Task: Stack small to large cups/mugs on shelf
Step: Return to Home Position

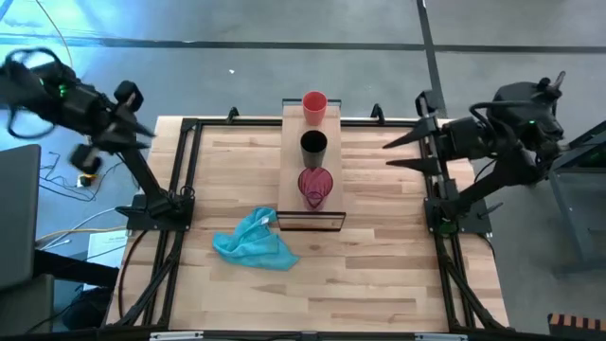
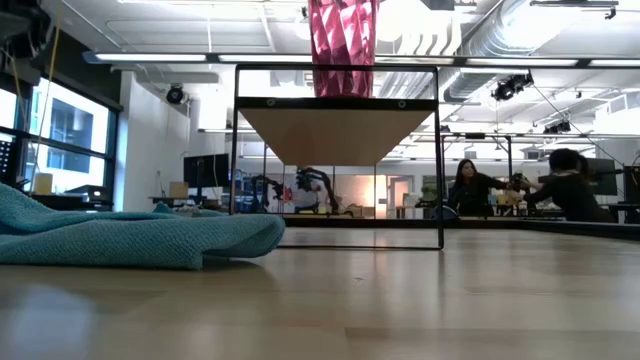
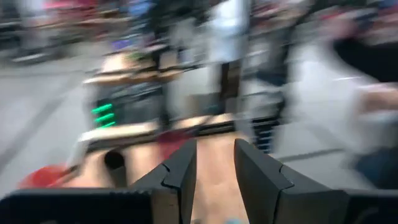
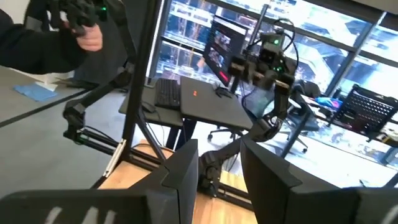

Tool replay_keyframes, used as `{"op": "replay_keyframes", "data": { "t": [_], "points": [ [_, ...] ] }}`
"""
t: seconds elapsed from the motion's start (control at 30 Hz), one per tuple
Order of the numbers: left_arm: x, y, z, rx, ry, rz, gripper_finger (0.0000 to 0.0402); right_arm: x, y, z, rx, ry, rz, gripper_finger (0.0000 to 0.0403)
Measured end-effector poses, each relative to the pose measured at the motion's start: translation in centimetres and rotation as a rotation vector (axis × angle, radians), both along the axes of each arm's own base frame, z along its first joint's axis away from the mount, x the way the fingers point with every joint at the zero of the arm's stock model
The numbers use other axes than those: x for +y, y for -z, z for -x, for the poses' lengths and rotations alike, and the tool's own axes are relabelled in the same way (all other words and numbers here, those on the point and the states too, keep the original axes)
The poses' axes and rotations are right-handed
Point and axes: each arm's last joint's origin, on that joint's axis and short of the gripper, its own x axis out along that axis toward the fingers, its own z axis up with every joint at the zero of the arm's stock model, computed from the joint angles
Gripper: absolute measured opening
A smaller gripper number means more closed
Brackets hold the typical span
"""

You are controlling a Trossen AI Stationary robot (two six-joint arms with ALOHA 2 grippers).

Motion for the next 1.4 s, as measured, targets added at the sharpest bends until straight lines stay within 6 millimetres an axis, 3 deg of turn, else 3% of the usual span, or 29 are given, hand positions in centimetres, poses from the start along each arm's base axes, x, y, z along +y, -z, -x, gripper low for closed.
{"op": "replay_keyframes", "data": {
  "t": [0.37, 0.57, 0.77, 0.9, 1.1, 1.23, 1.4],
  "points": [
    [1.7, -1.4, 3.4, -0.297, 0.780, 0.019, 0.0097, -0.7, 0.4, -2.0, 0.013, 0.050, 0.003, 0.0115],
    [1.8, -0.9, 4.1, -0.333, 0.971, -0.070, 0.0097, -0.4, 0.2, -2.0, -0.009, -0.022, -0.005, 0.0115],
    [0.9, 1.2, 3.4, -0.321, 0.959, -0.123, 0.0097, -0.3, 0.2, -2.0, -0.007, -0.061, -0.008, 0.0115],
    [1.1, 3.0, 3.1, -0.404, 0.791, -0.053, 0.0097, -0.3, 0.2, -2.0, -0.004, -0.063, -0.007, 0.0115],
    [2.1, 7.6, 3.4, -0.566, 0.670, 0.092, 0.0097, -0.3, 0.2, -2.0, -0.003, -0.074, -0.006, 0.0115],
    [2.5, 11.1, 3.1, -0.630, 0.465, 0.192, 0.0097, -0.3, 0.3, -2.0, -0.001, -0.082, -0.004, 0.0115],
    [1.8, 14.3, 2.1, -0.629, 0.305, 0.248, 0.0097, -0.3, 0.3, -2.0, 0.000, -0.082, -0.007, 0.0115]
  ]
}}
